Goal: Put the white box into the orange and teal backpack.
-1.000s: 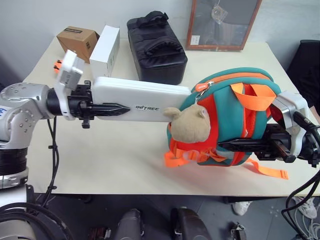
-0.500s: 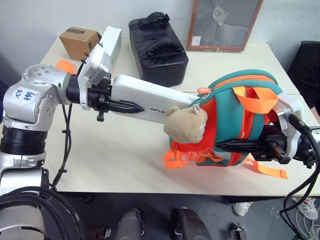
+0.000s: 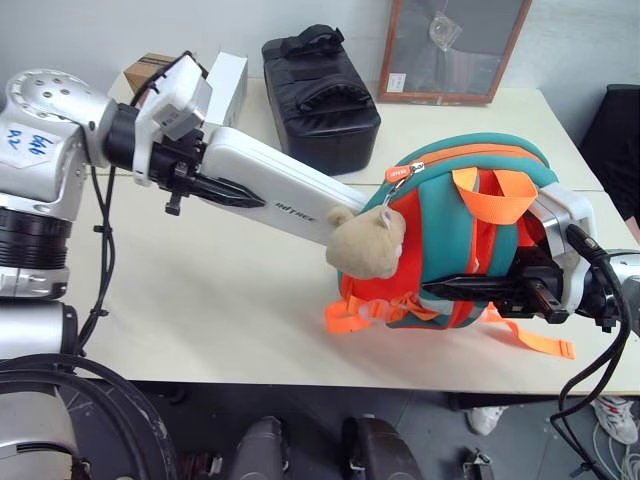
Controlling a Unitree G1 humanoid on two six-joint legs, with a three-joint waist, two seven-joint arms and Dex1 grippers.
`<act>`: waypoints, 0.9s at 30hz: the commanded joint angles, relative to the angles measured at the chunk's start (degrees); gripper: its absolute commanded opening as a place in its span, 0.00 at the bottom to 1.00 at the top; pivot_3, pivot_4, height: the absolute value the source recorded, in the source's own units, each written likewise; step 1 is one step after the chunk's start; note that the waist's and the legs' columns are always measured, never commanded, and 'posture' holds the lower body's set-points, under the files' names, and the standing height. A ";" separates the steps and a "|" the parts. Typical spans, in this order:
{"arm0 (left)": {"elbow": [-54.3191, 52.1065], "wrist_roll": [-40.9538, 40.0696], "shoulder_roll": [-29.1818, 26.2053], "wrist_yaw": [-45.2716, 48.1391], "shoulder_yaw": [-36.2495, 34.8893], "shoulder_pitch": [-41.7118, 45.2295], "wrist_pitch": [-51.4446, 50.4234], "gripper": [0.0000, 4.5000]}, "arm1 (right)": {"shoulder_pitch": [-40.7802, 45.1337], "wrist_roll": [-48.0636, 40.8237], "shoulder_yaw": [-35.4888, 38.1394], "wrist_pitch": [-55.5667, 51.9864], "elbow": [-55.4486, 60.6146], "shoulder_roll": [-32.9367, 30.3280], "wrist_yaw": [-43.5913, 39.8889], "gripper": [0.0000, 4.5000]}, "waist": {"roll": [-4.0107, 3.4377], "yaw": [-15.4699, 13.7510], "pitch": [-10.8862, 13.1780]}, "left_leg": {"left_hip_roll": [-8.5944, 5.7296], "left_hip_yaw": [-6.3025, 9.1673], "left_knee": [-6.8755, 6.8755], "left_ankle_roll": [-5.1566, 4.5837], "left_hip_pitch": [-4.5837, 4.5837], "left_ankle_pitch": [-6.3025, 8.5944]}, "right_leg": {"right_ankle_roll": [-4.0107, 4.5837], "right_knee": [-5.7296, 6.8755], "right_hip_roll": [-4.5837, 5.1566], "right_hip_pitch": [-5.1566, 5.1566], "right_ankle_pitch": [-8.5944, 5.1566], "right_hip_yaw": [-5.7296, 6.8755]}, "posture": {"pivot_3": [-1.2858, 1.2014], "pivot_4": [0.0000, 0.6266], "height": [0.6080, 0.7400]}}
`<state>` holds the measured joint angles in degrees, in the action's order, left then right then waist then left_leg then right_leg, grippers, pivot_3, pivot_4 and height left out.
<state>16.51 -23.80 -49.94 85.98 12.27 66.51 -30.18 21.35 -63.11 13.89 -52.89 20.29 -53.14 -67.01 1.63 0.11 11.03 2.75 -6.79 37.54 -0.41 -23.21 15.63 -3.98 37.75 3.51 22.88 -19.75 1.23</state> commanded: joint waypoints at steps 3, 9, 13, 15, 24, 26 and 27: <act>1.86 -4.97 6.98 -2.17 -6.11 3.74 -6.73 0.26 | -0.61 -0.63 0.52 1.12 2.99 0.51 0.62 0.00 | 0.01 0.03 0.01 | 0.01 0.02 0.18 -0.02 -0.08 0.01 | -0.01 0.06 0.00 0.00 0.00 0.02 | 0.52 0.24 1.00; 7.66 -6.46 9.79 -3.08 -10.50 7.64 -11.22 0.26 | -0.66 -0.92 0.63 1.00 3.51 0.64 1.92 0.00 | 0.02 0.38 0.01 | 0.04 0.00 0.22 0.01 -0.13 0.00 | -0.03 0.12 -0.05 0.10 0.01 0.00 | 0.52 0.24 1.00; 3.73 -4.99 9.84 -0.53 -8.03 3.99 -11.01 0.26 | -0.94 -1.08 0.56 1.01 4.02 1.08 3.01 0.00 | 0.01 0.46 0.01 | 0.06 -0.02 0.20 0.06 -0.12 -0.03 | -0.03 0.17 -0.07 0.16 0.01 -0.02 | 0.52 0.24 1.00; 0.30 -4.06 10.31 -0.12 -6.12 0.58 -9.90 0.26 | -1.02 -1.04 0.53 1.05 4.26 1.39 3.49 0.00 | 0.01 0.40 0.01 | 0.05 -0.02 0.20 0.07 -0.12 -0.03 | -0.03 0.19 -0.05 0.16 0.01 -0.04 | 0.52 0.24 1.00; 2.90 3.37 15.66 -2.57 -0.47 -3.82 0.71 0.26 | -0.83 -1.34 0.41 0.80 5.04 1.77 4.71 0.00 | 0.01 0.08 0.00 | 0.04 -0.03 0.29 0.04 -0.13 -0.02 | -0.03 0.21 -0.03 0.13 0.01 -0.06 | 0.52 0.24 1.00; 5.42 3.27 19.28 -5.60 -1.70 -2.58 1.63 0.26 | -1.09 -1.61 0.53 0.72 5.48 1.75 4.80 0.00 | 0.01 0.06 0.00 | 0.04 -0.03 0.32 0.03 -0.12 -0.01 | -0.03 0.21 -0.03 0.12 0.01 -0.06 | 0.52 0.24 1.00; 6.66 3.26 21.36 -7.51 -2.39 -2.04 2.02 0.26 | -1.16 -1.73 0.50 0.69 5.71 1.80 4.93 0.00 | 0.01 -0.01 0.01 | 0.03 -0.03 0.32 0.02 -0.13 -0.01 | -0.03 0.21 -0.03 0.12 0.01 -0.06 | 0.52 0.24 1.00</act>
<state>22.20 -20.57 -30.74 81.15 10.92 62.64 -29.47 19.78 -63.37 13.70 -52.60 24.14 -51.51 -62.21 1.64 0.09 11.03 2.77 -6.81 37.88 -0.41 -23.34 15.63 -4.01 37.96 3.49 22.98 -19.74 1.18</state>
